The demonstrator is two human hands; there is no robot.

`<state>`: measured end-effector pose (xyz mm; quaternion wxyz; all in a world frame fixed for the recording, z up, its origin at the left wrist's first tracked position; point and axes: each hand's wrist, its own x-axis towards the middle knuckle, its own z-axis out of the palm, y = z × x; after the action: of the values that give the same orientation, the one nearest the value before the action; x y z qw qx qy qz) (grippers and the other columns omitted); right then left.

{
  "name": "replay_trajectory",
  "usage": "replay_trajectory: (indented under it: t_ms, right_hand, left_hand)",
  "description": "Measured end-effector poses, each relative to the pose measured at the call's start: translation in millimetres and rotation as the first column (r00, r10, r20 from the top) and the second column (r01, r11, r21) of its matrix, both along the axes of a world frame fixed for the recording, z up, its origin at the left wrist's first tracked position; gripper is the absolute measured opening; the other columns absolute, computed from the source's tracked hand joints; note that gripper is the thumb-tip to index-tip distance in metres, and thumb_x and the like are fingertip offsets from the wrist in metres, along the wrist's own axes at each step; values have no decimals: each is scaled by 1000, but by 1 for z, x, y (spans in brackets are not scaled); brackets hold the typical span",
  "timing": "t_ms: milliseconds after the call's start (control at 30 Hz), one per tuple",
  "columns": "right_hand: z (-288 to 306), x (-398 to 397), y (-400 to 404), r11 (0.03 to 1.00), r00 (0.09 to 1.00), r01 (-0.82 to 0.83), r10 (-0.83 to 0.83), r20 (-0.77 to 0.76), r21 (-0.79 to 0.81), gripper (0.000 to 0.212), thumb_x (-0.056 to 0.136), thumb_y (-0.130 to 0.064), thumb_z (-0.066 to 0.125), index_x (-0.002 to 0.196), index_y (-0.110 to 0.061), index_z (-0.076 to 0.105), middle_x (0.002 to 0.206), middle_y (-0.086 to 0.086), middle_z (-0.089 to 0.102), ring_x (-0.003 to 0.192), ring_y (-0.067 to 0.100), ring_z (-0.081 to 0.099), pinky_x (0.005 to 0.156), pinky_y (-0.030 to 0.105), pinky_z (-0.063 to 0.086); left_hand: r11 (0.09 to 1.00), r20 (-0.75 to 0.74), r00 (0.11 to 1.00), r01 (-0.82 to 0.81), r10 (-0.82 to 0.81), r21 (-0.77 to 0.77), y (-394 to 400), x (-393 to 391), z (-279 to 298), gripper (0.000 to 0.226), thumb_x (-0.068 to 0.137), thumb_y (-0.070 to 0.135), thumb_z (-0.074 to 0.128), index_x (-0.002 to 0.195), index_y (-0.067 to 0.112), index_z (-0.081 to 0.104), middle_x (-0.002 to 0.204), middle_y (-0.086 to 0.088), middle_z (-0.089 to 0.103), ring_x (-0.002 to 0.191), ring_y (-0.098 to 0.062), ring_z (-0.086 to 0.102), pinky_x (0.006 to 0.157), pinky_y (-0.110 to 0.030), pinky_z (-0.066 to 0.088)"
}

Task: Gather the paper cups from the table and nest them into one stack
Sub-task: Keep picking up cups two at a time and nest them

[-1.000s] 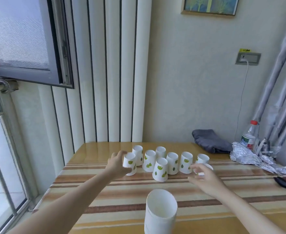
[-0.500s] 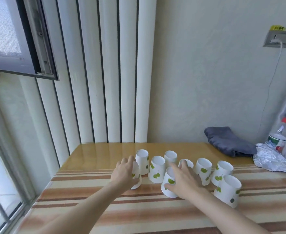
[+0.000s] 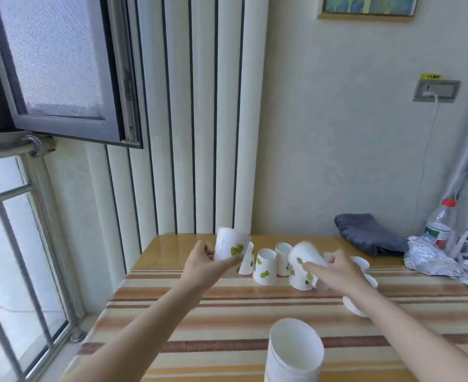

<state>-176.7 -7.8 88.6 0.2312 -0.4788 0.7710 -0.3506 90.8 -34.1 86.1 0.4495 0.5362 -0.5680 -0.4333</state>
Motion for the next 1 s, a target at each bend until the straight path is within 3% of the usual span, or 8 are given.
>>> replay_trajectory:
  t_ms: [100,200,333,433,633,833,900,1000]
  right_hand:
    - [25,-14,38,993,950,61,-25,312,-105,45,69,-43,74,84,-11,46,91,7,53,87,25,64,75,38,59]
    - [33,-21,81,979,908,108,-26,419,-174,46,67,-46,76,89,-13,51,104,10,61,99,24,63,93,43,54]
    - [28,-17,131,965,869,140,-13,495,-221,75,67,-36,81,127,-14,43,119,7,59,91,17,65,71,35,54]
    - [22,-11,157,957,932,96,10,362,-274,94,75,-17,79,144,-30,17,123,-1,44,96,19,58,69,30,48]
    - [23,-2,168,947,971,-32,106,216,-319,96,70,-14,79,142,-39,20,123,-5,46,109,21,54,92,42,51]
    - [33,11,162,914,936,-172,268,227,-368,69,72,-14,82,127,-32,42,121,-8,55,98,-8,51,67,21,47]
    - [34,19,157,894,925,-213,314,213,-394,72,70,-19,84,129,-32,43,120,-11,57,101,-7,53,68,17,48]
    - [30,38,148,868,918,-292,372,136,-402,75,67,-28,86,129,-32,43,120,-14,56,104,-4,54,71,13,50]
  left_hand:
    - [980,-150,970,184,-193,-71,39,-12,17,80,73,25,84,129,32,28,109,-9,66,98,-18,67,77,-26,52]
    - [941,-106,943,296,-315,-164,72,-25,26,82,72,13,84,130,40,33,113,-14,63,100,-25,68,82,-36,60]
    - [916,-1,930,363,-368,-171,103,-39,25,68,64,13,88,113,34,46,111,-12,62,101,-27,65,78,-43,60]
    - [896,108,912,410,-397,-169,119,-44,20,73,62,16,89,118,33,44,115,-6,61,107,-25,62,84,-43,59]
    - [883,207,898,427,-389,-192,131,-43,7,78,59,23,90,120,35,42,121,-3,58,112,-26,59,92,-44,56]
    - [866,246,871,470,-424,-170,131,-39,-1,87,65,25,89,134,37,37,121,9,56,123,-13,53,107,-36,45]
    - [876,212,882,456,-420,-159,127,-34,-1,86,65,27,89,134,36,38,126,6,54,125,-10,51,104,-29,47]
    - [899,134,909,411,-394,-148,120,-25,0,71,74,25,84,132,29,43,126,3,56,115,-4,58,82,-12,52]
